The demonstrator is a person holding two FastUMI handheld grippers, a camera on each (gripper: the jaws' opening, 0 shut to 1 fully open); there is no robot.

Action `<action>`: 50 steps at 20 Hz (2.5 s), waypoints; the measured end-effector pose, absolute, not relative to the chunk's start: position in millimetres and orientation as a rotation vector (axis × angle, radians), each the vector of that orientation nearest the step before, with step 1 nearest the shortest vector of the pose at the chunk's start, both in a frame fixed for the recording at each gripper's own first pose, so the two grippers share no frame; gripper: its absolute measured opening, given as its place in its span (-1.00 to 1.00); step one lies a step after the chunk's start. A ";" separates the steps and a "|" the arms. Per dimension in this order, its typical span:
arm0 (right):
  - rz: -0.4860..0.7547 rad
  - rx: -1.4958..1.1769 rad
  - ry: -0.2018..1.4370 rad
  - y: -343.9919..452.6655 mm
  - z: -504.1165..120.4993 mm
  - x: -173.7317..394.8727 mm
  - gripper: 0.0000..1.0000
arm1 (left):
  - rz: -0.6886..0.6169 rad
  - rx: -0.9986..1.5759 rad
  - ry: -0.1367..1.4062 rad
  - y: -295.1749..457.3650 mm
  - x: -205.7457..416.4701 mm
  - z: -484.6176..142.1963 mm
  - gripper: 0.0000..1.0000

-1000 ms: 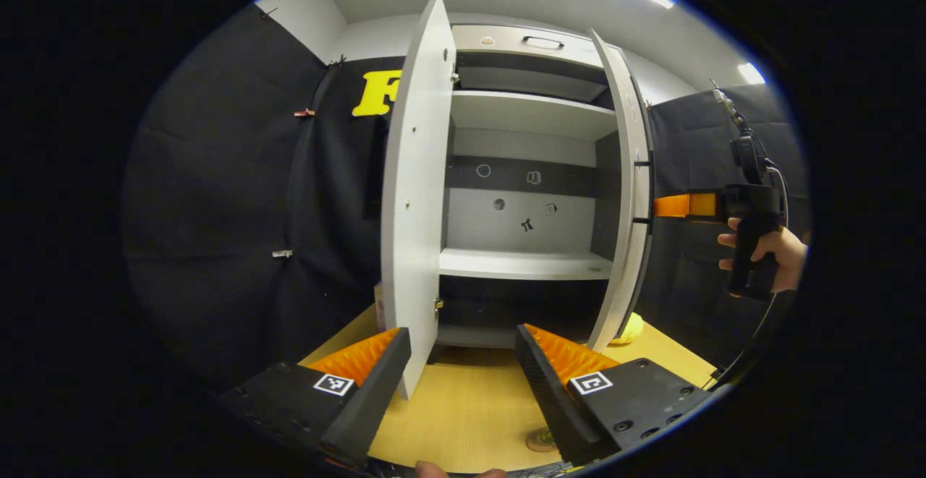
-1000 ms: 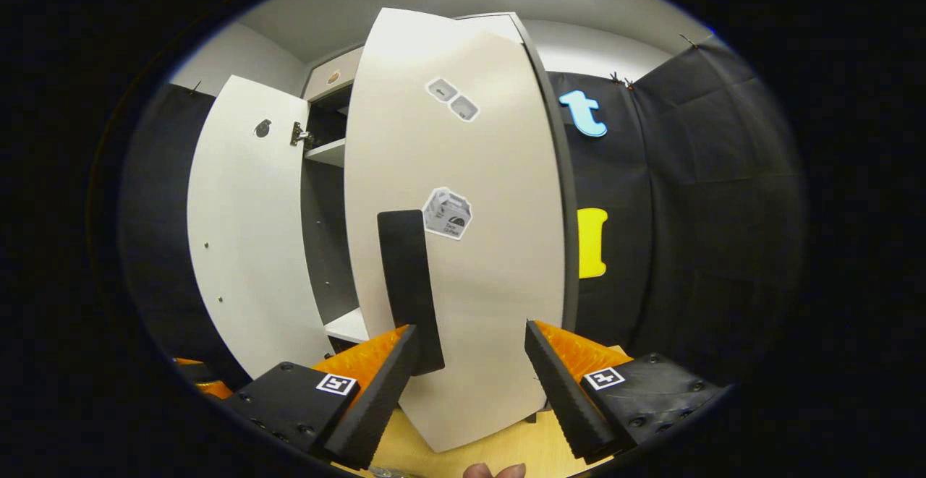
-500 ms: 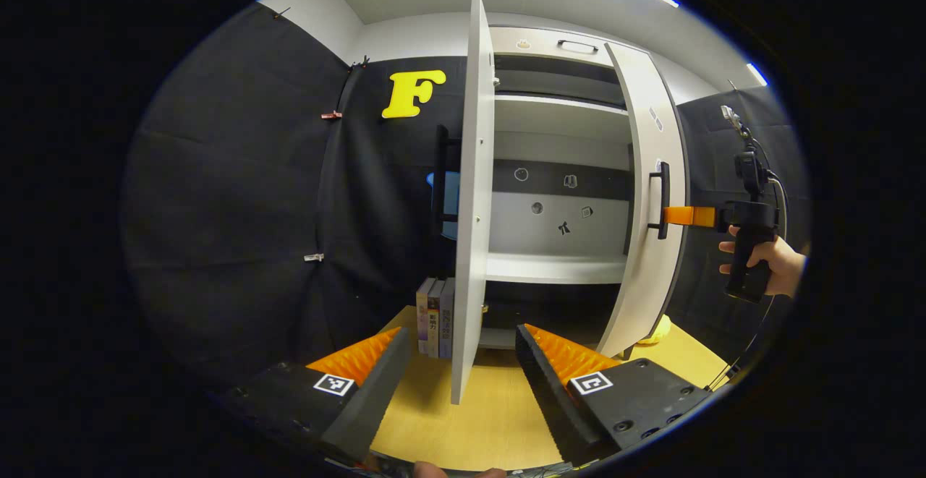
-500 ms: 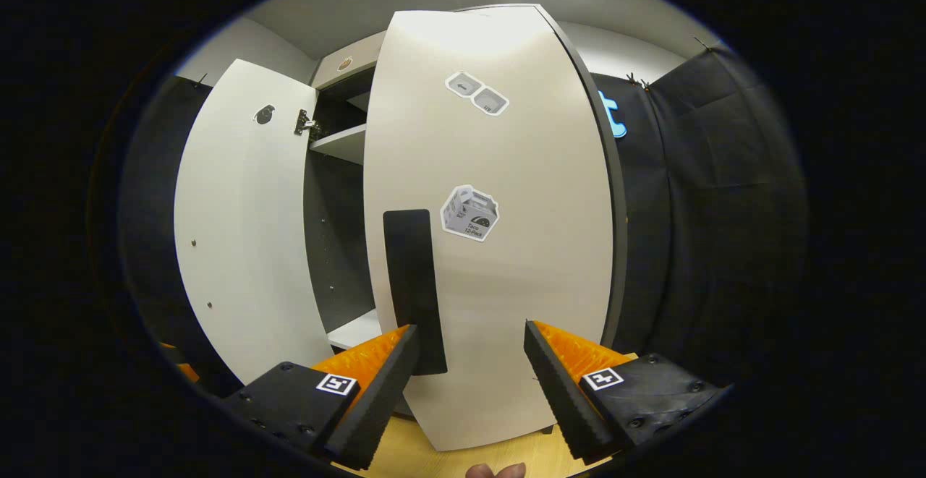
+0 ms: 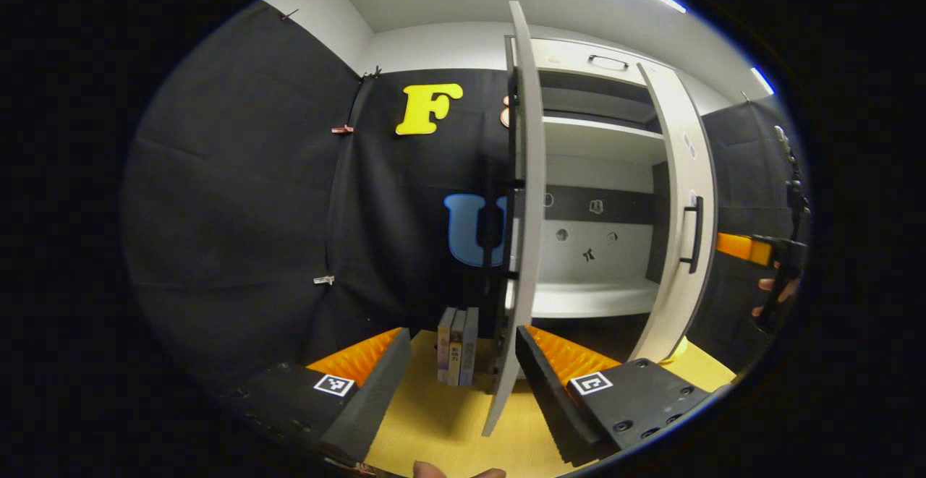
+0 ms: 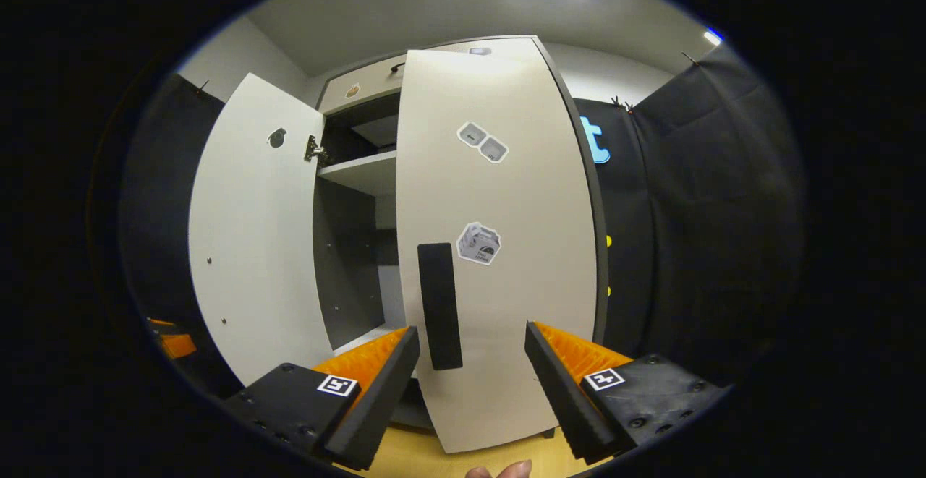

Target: Grasp the bottle in the cabinet with the left hand and place it on the coaster, then close the right door with the right hand and the left door with the left hand.

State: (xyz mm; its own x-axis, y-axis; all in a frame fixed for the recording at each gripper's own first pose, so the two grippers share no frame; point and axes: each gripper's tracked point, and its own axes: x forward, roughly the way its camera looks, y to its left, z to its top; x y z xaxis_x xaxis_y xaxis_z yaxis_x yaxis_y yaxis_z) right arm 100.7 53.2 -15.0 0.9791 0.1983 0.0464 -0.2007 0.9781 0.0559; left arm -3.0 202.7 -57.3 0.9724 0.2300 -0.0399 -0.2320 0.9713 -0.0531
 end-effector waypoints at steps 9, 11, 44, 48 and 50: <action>0.164 0.082 0.047 32.7 -35.5 75.5 0.96 | 0.202 -0.021 -0.002 213.8 45.4 -33.2 0.88; 0.149 0.023 0.061 28.7 -41.8 76.0 0.96 | 0.198 -0.007 -0.005 209.3 45.1 -32.1 0.88; 0.035 0.126 0.029 -81.9 -32.1 53.1 0.96 | -0.053 -0.045 0.003 -4.7 135.3 -25.4 0.87; 0.034 0.128 0.037 -87.7 -35.5 53.3 0.96 | -0.034 -0.046 0.011 -12.0 149.6 -26.9 0.87; 0.038 0.128 0.039 -89.1 -35.1 53.0 0.96 | -0.025 -0.044 0.017 -17.1 159.8 -28.1 0.87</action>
